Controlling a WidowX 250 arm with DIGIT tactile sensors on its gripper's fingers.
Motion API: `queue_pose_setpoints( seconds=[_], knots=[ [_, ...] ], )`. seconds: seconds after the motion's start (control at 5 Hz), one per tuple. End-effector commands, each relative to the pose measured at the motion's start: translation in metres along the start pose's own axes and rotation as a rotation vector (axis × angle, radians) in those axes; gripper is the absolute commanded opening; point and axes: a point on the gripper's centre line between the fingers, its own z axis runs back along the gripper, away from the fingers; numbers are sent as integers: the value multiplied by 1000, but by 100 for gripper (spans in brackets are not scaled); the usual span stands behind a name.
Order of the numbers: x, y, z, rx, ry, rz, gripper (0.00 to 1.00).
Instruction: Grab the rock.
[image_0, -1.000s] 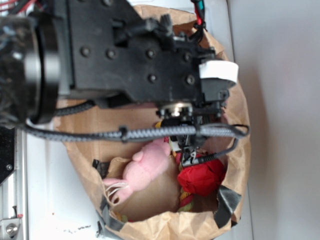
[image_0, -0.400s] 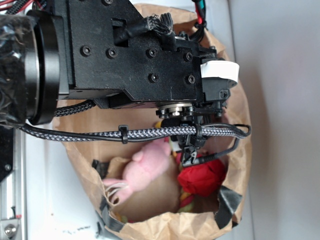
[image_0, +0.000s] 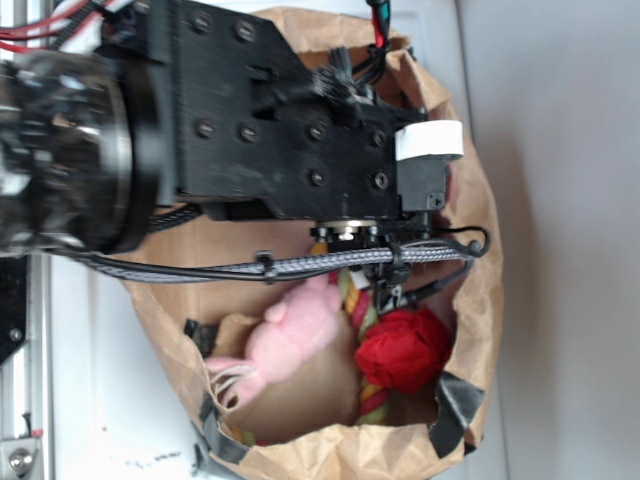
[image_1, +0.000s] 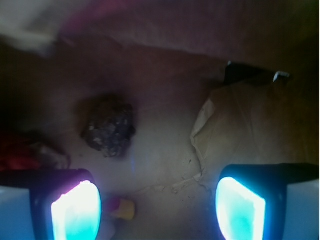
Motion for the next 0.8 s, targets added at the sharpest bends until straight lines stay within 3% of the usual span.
queue_pose_setpoints(
  seconds=[0.0,0.4,0.6],
  knots=[
    [21,-1,8,-19,-51,137,100],
    [23,-17,3,-16,-55,145,100],
    [23,-19,8,-64,-61,169,100]
  ],
)
